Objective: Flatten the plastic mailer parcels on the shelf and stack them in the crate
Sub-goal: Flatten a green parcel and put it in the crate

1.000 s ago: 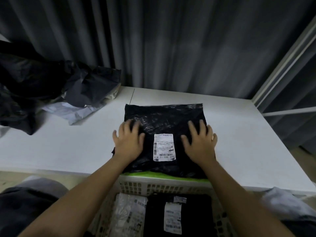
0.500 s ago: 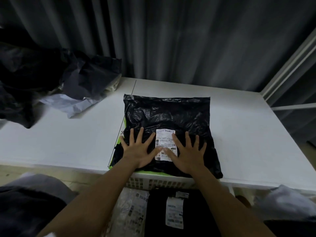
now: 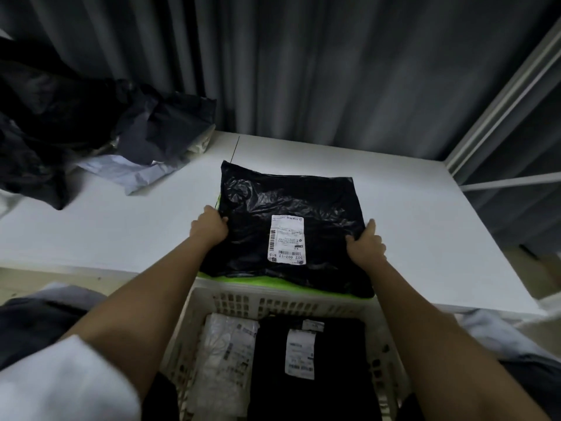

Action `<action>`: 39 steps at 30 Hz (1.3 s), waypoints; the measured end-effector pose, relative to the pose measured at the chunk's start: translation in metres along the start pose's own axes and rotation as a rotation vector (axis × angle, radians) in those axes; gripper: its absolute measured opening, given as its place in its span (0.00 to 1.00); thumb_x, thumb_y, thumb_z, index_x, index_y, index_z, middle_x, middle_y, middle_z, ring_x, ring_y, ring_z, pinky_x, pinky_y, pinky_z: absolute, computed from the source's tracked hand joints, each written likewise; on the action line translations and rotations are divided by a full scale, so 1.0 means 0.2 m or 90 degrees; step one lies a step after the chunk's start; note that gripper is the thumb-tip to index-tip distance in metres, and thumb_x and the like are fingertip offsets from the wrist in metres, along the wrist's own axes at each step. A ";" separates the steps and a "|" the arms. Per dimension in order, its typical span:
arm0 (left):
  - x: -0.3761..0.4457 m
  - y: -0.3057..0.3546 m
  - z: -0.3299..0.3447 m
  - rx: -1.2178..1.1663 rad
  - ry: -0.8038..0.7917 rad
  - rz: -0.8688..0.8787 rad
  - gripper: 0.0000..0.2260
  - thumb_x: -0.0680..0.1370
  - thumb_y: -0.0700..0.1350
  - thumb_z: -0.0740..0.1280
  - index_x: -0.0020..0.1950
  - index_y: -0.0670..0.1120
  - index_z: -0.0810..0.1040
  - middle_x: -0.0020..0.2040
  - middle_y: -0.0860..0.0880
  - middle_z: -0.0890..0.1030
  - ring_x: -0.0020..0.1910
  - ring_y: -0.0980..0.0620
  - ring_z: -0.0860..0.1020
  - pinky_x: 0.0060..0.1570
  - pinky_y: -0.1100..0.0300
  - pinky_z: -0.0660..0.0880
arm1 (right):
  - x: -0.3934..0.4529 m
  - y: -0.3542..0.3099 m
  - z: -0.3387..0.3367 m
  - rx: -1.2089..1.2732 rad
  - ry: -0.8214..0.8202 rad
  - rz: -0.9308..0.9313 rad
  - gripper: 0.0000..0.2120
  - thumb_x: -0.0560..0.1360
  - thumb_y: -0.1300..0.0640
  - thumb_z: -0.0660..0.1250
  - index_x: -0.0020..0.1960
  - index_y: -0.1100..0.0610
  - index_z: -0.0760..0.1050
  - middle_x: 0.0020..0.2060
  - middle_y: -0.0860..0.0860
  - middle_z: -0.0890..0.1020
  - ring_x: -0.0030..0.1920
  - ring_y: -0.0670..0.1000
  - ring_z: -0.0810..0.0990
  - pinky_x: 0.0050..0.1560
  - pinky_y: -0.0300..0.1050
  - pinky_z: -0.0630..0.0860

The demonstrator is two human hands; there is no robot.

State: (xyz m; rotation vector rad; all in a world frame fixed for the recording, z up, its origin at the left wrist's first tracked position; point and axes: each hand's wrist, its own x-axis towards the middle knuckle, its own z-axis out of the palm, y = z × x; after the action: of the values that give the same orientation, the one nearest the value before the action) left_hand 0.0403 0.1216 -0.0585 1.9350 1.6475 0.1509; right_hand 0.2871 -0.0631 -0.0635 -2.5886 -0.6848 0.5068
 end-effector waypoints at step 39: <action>-0.83 -0.52 0.46 0.419 -0.294 0.290 0.35 0.78 0.41 0.64 0.78 0.42 0.46 0.76 0.34 0.48 0.69 0.33 0.65 0.65 0.46 0.68 | -0.88 0.74 0.24 -0.203 -0.267 -0.118 0.46 0.76 0.60 0.67 0.77 0.49 0.35 0.70 0.65 0.63 0.65 0.63 0.70 0.60 0.52 0.72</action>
State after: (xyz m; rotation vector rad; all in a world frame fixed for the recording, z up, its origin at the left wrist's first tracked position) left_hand -0.0459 -0.0585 -0.1384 2.5525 0.9927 -0.6964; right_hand 0.1794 -0.2598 -0.1330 -2.6889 -1.2202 0.9613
